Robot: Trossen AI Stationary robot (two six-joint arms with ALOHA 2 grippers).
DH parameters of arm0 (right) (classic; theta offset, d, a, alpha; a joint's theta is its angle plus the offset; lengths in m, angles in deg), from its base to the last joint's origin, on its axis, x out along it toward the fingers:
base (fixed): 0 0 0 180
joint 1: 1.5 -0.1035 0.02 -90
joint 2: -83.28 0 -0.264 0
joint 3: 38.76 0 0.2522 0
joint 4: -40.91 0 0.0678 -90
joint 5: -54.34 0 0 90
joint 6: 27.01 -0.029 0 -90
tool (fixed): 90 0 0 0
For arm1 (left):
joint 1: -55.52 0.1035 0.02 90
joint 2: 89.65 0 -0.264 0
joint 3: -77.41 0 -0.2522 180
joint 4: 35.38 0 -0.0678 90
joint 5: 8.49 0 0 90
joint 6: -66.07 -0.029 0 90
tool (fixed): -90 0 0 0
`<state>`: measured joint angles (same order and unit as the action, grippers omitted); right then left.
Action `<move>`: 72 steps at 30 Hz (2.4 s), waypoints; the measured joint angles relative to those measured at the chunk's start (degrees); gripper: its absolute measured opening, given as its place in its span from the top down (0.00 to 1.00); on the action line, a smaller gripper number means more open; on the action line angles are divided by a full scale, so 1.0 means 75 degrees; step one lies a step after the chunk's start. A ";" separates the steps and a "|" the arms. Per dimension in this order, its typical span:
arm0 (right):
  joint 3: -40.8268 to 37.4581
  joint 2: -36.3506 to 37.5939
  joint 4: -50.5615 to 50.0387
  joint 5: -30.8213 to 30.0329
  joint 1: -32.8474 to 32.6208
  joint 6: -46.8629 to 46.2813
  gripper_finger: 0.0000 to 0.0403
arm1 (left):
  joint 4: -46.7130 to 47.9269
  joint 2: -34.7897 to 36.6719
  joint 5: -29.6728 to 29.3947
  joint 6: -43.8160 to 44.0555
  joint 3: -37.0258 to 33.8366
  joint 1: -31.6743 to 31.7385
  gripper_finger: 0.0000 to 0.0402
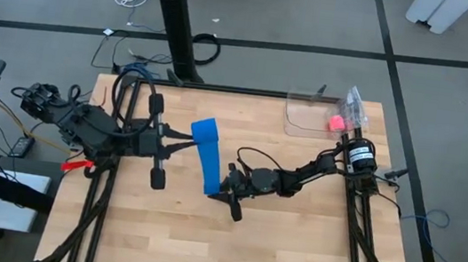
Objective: Roll bandage
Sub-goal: Roll the blue bandage
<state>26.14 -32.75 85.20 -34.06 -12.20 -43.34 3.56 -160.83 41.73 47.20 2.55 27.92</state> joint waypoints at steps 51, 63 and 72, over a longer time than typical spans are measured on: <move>0.3294 0.3582 -0.3589 -0.4097 -0.2965 0.4607 1.00 | -0.1944 -0.0061 -0.1611 0.0498 -0.5606 0.0062 0.96; 0.3949 0.3582 -0.3668 -0.4097 -0.1942 0.4811 1.00 | -0.2918 -0.1075 -0.1602 -0.0593 -0.5610 -0.0388 0.96; 0.3949 0.3585 -0.3920 -0.4047 -0.0984 0.4704 1.00 | -0.3633 -0.1634 -0.1555 -0.0595 -0.5199 -0.0952 0.96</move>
<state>55.75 -5.87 55.80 -64.41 -19.58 -8.07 -23.69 -173.08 30.07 42.73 -36.45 20.78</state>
